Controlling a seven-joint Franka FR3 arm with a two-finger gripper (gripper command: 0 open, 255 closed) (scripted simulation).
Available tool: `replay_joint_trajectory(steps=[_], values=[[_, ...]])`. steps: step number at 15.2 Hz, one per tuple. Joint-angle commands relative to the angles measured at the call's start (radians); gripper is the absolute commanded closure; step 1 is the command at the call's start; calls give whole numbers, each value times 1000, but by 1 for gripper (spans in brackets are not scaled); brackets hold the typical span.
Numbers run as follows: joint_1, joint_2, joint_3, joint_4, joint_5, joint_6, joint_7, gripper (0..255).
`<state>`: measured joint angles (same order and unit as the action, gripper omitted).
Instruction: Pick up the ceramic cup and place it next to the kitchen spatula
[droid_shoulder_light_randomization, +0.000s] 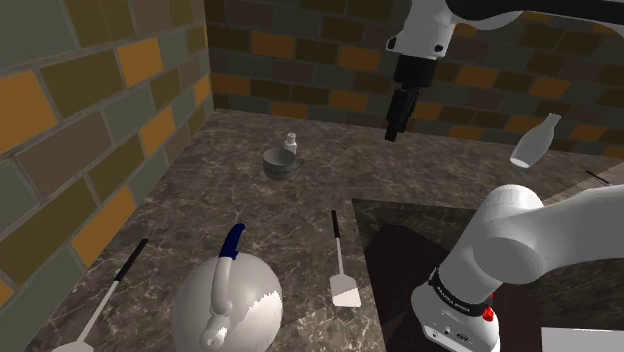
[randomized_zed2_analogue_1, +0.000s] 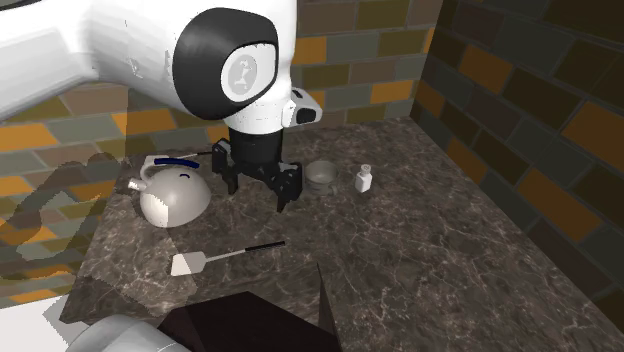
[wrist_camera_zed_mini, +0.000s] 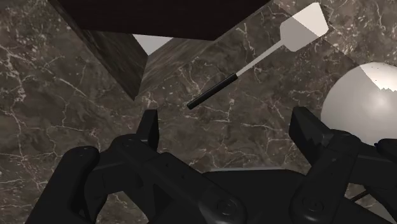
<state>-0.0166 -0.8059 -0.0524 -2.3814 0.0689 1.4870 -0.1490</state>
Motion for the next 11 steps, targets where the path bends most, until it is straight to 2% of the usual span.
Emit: replay_joint_trajectory(steps=[1, 11], values=[[0, 0, 0, 0, 0, 0, 0, 0], [5, 337, -16, 54, -5, 294, -35, 0]])
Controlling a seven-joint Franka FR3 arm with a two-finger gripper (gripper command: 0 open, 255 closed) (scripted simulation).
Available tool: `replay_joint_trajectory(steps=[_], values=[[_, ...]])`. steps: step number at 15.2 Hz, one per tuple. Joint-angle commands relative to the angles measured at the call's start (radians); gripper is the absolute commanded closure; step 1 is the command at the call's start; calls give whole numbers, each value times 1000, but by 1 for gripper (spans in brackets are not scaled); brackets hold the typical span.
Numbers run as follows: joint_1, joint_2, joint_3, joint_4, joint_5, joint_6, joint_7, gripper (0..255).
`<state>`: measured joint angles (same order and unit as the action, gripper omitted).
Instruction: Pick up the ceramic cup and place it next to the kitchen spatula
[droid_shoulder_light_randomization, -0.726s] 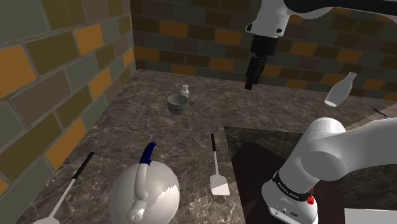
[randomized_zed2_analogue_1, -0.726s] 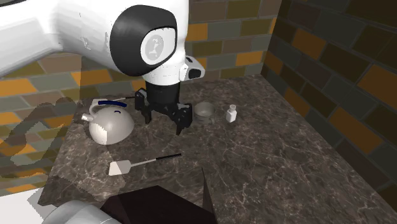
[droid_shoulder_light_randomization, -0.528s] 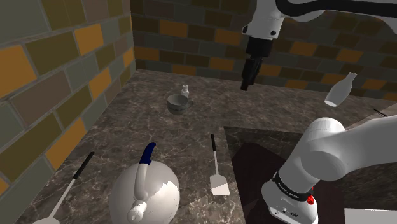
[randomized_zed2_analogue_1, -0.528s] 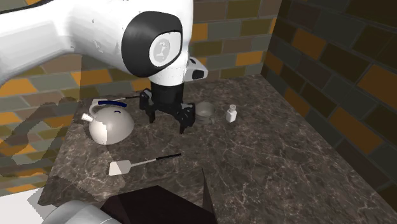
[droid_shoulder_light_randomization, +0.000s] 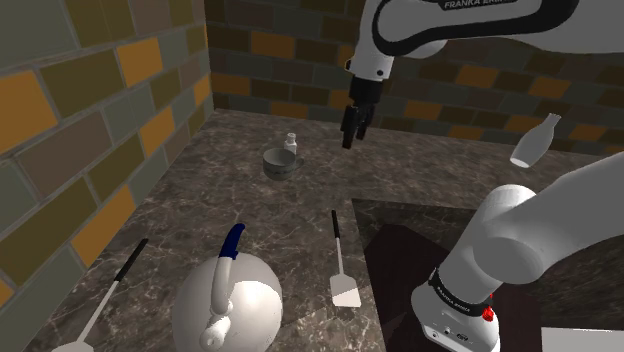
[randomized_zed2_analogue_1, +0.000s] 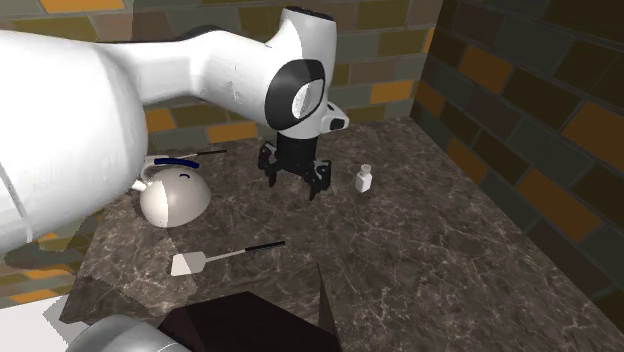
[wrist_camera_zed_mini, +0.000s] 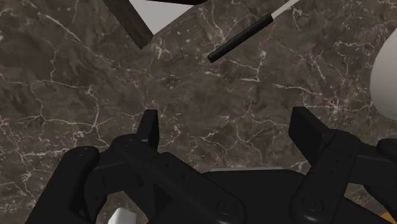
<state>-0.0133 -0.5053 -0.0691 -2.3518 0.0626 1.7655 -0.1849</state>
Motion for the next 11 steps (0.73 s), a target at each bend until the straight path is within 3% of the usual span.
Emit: replay_joint_trajectory(steps=[1, 11], values=[[3, 73, -1, 37, 2, 40, -3, 0], [6, 451, -15, 240, 20, 224, -37, 0]])
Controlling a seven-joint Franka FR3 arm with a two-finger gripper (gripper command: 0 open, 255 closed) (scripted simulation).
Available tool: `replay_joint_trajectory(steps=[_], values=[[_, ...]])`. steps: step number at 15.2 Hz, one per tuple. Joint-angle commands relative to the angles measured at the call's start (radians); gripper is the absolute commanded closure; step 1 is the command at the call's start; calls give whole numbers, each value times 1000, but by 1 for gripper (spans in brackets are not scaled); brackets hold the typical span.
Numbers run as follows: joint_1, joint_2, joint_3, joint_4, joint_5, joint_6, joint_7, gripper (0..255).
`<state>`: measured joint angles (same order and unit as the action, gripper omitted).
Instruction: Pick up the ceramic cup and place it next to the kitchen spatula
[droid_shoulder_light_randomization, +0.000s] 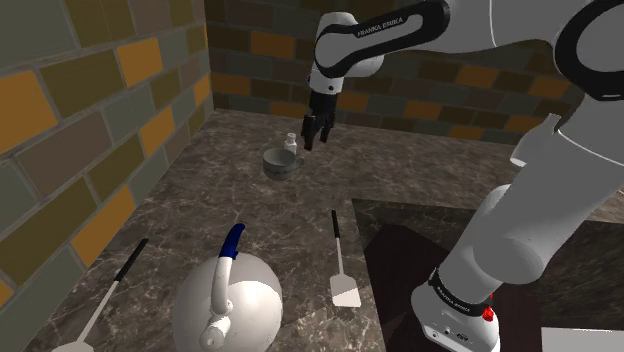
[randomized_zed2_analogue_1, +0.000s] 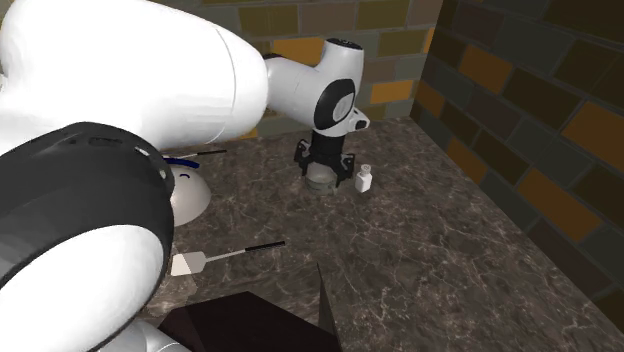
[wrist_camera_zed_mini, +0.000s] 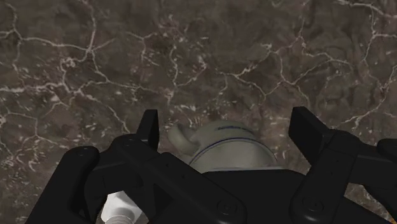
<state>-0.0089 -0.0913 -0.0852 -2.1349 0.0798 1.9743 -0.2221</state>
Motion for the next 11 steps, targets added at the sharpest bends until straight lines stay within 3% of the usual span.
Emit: replay_joint_trajectory(steps=[1, 8, 11], values=[[1, 75, 0, 51, 5, 27, -3, 0], [-7, 347, -2, 282, 25, 74, -21, 0], [-7, 370, 0, 281, 27, 99, -23, 0]])
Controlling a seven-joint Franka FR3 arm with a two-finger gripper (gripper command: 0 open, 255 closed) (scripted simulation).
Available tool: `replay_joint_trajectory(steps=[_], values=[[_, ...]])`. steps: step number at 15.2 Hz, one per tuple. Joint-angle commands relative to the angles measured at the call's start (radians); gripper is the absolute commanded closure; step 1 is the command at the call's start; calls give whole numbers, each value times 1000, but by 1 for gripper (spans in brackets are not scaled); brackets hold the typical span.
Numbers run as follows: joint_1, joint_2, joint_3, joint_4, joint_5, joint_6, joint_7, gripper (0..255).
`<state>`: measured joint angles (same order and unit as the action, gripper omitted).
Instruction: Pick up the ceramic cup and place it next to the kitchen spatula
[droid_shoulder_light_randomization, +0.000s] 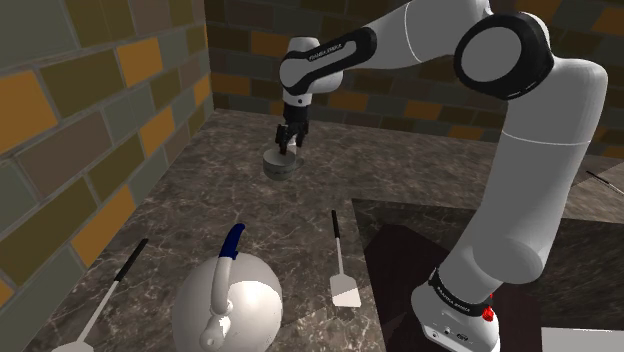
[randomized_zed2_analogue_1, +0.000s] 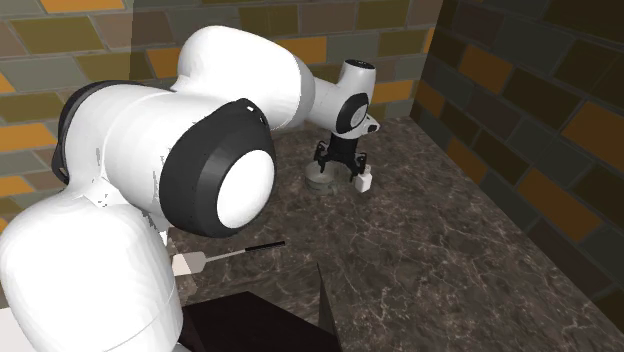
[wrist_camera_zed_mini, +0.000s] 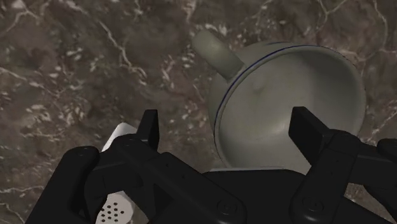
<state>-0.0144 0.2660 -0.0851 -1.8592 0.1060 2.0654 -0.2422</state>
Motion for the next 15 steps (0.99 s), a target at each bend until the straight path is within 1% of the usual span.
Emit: replay_joint_trajectory(steps=[1, 5, 13, 14, 15], values=[[-1, 18, 0, -1, 2, 20, -4, 0], [0, 42, 3, -32, 8, 74, -7, 0], [0, 42, 3, -32, 8, 74, -7, 0], [0, 42, 3, -32, 8, 74, -7, 255], [0, 42, 3, -32, 8, 74, -7, 255]])
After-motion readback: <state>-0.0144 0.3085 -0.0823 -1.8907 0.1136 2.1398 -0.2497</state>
